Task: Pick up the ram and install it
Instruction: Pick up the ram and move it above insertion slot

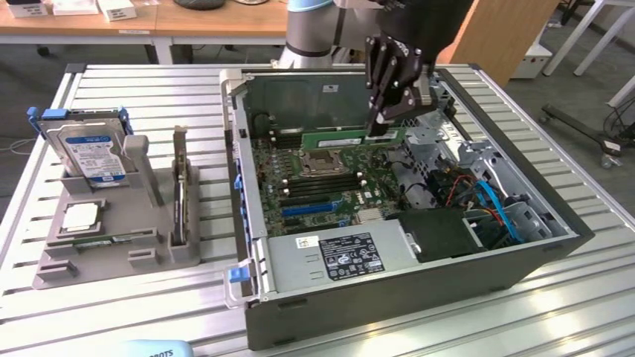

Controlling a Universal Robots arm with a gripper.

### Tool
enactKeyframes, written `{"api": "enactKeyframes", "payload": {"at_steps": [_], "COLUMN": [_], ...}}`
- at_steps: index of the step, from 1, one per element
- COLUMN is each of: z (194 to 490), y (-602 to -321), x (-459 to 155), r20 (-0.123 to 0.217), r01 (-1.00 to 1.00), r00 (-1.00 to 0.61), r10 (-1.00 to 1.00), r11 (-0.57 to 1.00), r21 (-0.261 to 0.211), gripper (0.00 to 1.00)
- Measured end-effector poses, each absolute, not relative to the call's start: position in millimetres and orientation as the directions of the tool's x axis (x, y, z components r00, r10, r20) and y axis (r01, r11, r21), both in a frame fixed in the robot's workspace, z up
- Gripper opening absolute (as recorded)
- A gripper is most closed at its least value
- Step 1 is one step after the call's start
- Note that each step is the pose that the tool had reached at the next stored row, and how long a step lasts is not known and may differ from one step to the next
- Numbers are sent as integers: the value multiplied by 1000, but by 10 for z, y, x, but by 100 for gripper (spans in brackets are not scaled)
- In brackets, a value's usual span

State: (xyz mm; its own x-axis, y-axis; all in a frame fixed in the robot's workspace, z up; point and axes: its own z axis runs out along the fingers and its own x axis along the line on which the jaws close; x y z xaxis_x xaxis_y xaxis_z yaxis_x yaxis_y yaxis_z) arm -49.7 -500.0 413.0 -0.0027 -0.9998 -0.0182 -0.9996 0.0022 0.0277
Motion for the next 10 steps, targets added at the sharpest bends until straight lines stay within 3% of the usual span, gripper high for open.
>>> {"api": "enactKeyframes", "payload": {"at_steps": [10], "z": [4129], "y": [-4992], "x": [-432], "r20": [-18], "r01": [-1000], "r00": [-3], "r10": [-1000], "r11": [2], "r21": [28], "gripper": [11]}}
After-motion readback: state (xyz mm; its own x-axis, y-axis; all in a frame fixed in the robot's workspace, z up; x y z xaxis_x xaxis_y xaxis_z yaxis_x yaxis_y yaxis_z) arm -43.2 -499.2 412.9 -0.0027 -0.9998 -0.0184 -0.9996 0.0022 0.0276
